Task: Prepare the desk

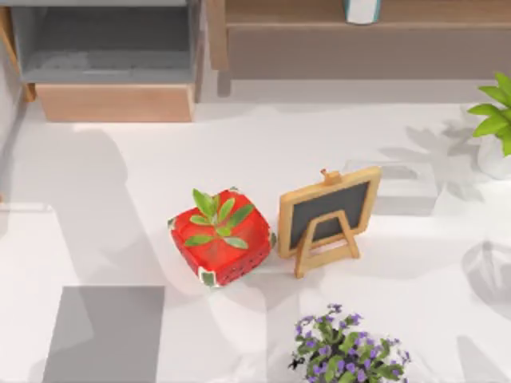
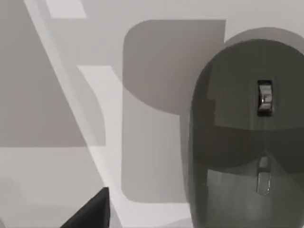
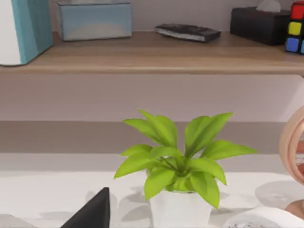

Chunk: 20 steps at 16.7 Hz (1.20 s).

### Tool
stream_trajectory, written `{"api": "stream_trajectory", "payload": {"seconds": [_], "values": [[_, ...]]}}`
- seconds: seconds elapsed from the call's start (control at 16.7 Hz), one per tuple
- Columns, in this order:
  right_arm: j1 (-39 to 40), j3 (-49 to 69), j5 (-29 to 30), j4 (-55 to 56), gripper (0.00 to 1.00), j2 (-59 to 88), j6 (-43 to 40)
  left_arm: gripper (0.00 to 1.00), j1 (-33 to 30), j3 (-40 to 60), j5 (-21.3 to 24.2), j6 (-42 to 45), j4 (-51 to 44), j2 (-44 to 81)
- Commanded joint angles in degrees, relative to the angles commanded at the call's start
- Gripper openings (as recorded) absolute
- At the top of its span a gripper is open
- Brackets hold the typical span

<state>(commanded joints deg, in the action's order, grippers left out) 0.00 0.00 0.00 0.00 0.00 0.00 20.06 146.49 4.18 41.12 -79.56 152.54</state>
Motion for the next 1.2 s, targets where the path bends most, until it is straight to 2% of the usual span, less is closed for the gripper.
{"api": "stream_trajectory", "payload": {"seconds": [0.66, 1.2], "values": [[0.00, 0.00, 0.00, 0.00, 1.00, 0.00, 0.00, 1.00, -0.69, -4.88, -0.02, -0.60, 5.27, 0.17], [0.00, 0.00, 0.00, 0.00, 1.00, 0.00, 0.00, 0.32, -0.69, -4.88, -0.02, -0.60, 5.27, 0.17]]}}
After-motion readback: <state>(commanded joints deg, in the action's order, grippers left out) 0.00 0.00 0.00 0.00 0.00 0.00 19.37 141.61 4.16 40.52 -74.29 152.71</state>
